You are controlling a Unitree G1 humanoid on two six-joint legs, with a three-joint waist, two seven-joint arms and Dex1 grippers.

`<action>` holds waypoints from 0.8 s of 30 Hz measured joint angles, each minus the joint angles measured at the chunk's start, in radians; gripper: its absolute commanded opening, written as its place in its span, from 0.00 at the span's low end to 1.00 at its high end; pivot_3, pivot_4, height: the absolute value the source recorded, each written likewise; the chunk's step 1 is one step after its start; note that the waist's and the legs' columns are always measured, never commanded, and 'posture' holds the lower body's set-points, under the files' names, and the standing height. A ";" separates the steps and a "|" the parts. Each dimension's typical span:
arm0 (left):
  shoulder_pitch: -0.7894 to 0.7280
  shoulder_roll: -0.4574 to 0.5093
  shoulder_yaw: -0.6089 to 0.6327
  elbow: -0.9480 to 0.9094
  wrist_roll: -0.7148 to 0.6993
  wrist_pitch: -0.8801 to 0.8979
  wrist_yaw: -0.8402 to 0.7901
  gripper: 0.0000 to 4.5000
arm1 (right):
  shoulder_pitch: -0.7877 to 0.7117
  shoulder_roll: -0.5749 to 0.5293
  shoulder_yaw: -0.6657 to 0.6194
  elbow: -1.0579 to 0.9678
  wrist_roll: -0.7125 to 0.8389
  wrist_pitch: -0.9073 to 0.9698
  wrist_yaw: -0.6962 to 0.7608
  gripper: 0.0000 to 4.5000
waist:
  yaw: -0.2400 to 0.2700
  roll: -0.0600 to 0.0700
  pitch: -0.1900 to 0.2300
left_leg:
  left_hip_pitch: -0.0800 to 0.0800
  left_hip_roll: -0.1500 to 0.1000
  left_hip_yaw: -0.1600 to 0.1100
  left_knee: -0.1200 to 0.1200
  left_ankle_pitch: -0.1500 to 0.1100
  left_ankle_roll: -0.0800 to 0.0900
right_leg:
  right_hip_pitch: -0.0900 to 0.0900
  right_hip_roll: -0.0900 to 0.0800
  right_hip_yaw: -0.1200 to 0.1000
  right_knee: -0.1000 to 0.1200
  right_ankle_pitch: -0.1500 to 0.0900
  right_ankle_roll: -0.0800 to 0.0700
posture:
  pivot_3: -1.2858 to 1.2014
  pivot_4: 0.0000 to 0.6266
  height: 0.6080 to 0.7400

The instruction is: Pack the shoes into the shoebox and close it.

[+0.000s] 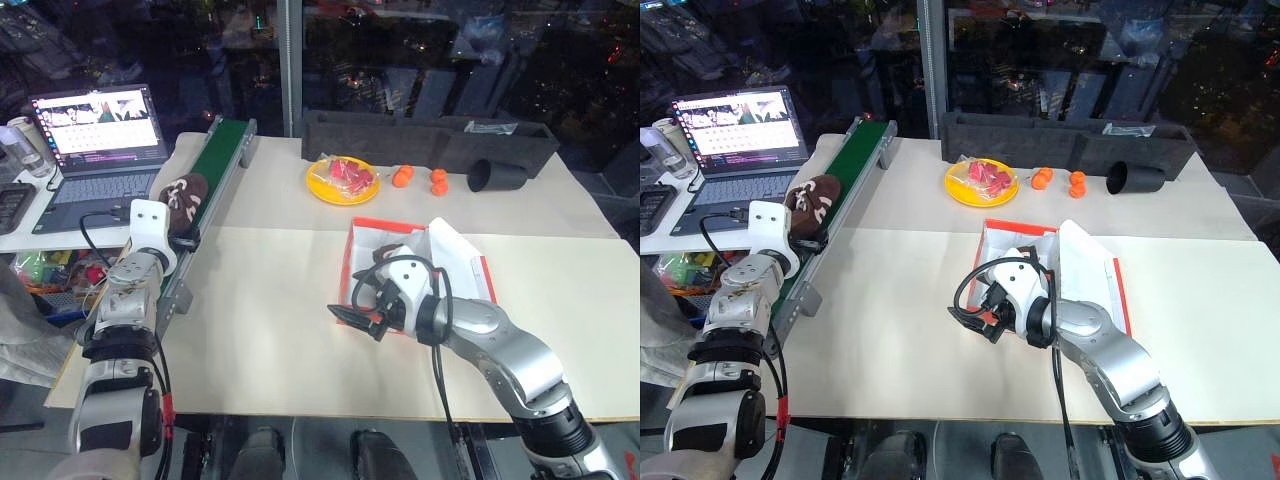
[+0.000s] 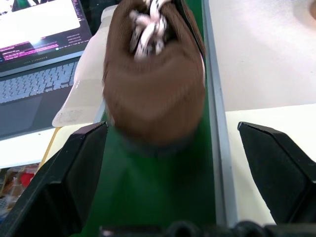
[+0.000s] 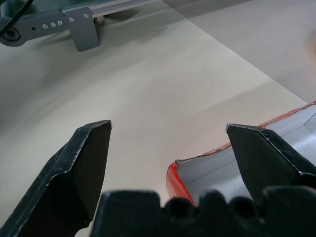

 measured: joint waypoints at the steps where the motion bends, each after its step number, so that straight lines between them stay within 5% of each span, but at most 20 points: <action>1: 0.000 0.000 -0.001 0.012 0.006 -0.006 0.005 1.00 | 0.000 0.000 0.000 0.000 0.000 0.000 -0.001 0.98 | 0.000 0.000 0.000 | 0.000 0.000 0.000 0.000 0.000 0.000 | 0.000 0.000 0.000 0.000 0.000 0.000 | 0.52 0.24 1.00; 4: -0.004 0.000 -0.005 0.032 0.013 -0.014 0.015 1.00 | 0.000 0.000 0.000 0.000 0.000 0.000 -0.004 0.98 | 0.000 0.000 0.000 | 0.000 0.000 0.000 0.000 0.000 0.000 | 0.000 0.000 0.000 0.001 0.000 0.000 | 0.52 0.24 1.00; 10: -0.005 -0.017 -0.011 0.027 0.011 -0.023 0.010 0.62 | -0.003 0.000 -0.013 -0.002 0.002 0.010 -0.012 1.00 | 0.007 0.000 0.000 | 0.001 0.000 0.000 0.003 0.000 0.000 | 0.000 0.000 0.000 0.006 0.000 0.000 | 0.52 0.24 1.00; 16: -0.008 -0.106 0.014 -0.076 -0.082 -0.020 -0.054 0.62 | -0.050 0.042 -0.052 0.011 0.011 0.021 -0.038 1.00 | 0.014 -0.001 0.000 | -0.001 0.000 0.000 0.010 0.000 0.000 | 0.001 0.000 -0.001 0.008 0.000 0.000 | 0.52 0.24 1.00; 18: -0.005 -0.141 0.013 -0.163 -0.141 0.006 -0.098 0.62 | -0.092 0.109 -0.107 0.045 0.036 0.058 -0.085 1.00 | 0.011 -0.001 0.000 | -0.001 0.000 0.000 0.010 0.000 0.000 | 0.001 0.000 0.000 0.009 0.000 0.000 | 0.52 0.24 1.00; 24: 0.064 -0.274 -0.096 -0.531 -0.366 0.251 -0.251 0.62 | -0.318 0.441 -0.568 0.294 0.263 0.420 -0.399 1.00 | 0.000 -0.001 -0.001 | 0.000 0.001 -0.001 0.008 0.000 0.000 | 0.000 0.000 0.000 0.013 0.000 0.000 | 0.52 0.24 1.00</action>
